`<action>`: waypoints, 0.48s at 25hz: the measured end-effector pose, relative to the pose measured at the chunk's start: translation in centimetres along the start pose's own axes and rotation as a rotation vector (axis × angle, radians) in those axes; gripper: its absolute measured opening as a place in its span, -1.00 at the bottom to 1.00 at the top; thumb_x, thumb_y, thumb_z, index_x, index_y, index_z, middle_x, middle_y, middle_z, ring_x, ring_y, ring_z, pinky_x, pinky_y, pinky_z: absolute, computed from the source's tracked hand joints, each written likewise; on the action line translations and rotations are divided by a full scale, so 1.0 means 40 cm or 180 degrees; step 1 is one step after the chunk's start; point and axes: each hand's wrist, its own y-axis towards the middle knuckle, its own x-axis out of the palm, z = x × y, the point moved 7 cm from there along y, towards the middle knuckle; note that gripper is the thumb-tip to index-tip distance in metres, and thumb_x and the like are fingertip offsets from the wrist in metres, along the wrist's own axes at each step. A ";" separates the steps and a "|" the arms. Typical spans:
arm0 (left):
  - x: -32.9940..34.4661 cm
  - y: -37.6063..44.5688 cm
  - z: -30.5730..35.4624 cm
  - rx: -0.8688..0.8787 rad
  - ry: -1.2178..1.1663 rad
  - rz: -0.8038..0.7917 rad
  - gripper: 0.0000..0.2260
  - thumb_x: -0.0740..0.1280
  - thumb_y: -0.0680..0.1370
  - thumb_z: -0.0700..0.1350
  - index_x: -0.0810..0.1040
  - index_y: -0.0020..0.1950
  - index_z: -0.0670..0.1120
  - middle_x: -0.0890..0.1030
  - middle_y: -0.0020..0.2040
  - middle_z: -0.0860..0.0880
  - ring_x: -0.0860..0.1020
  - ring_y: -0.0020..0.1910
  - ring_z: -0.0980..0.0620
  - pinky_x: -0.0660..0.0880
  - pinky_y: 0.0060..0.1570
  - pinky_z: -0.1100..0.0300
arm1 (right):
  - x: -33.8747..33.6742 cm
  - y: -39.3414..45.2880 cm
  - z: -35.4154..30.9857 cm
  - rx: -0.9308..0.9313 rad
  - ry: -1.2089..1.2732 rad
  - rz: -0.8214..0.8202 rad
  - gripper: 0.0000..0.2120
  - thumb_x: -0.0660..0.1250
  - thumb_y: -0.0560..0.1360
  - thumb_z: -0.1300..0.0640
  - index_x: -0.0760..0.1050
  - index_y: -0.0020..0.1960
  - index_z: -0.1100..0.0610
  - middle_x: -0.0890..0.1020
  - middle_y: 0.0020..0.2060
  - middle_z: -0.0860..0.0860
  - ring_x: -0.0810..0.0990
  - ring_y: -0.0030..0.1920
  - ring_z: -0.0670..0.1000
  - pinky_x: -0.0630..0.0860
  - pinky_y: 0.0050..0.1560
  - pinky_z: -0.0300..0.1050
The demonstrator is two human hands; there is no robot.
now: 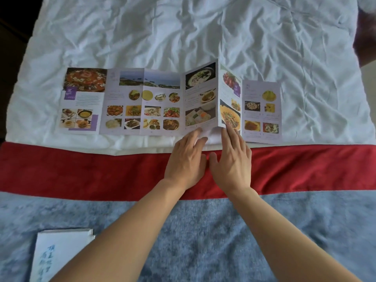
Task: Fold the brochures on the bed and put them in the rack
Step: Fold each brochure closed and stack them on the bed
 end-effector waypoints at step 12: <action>-0.115 -0.204 -0.071 -0.1515 -0.1188 0.0520 -0.51 0.15 0.51 0.34 0.43 0.24 0.01 0.52 0.15 0.09 0.49 0.07 0.12 0.41 -0.08 0.17 | 0.023 -0.299 -0.125 -0.1029 0.0228 -0.0202 -0.32 0.44 0.41 0.27 0.35 0.51 0.24 0.38 0.50 0.10 0.39 0.48 0.09 0.39 0.42 0.10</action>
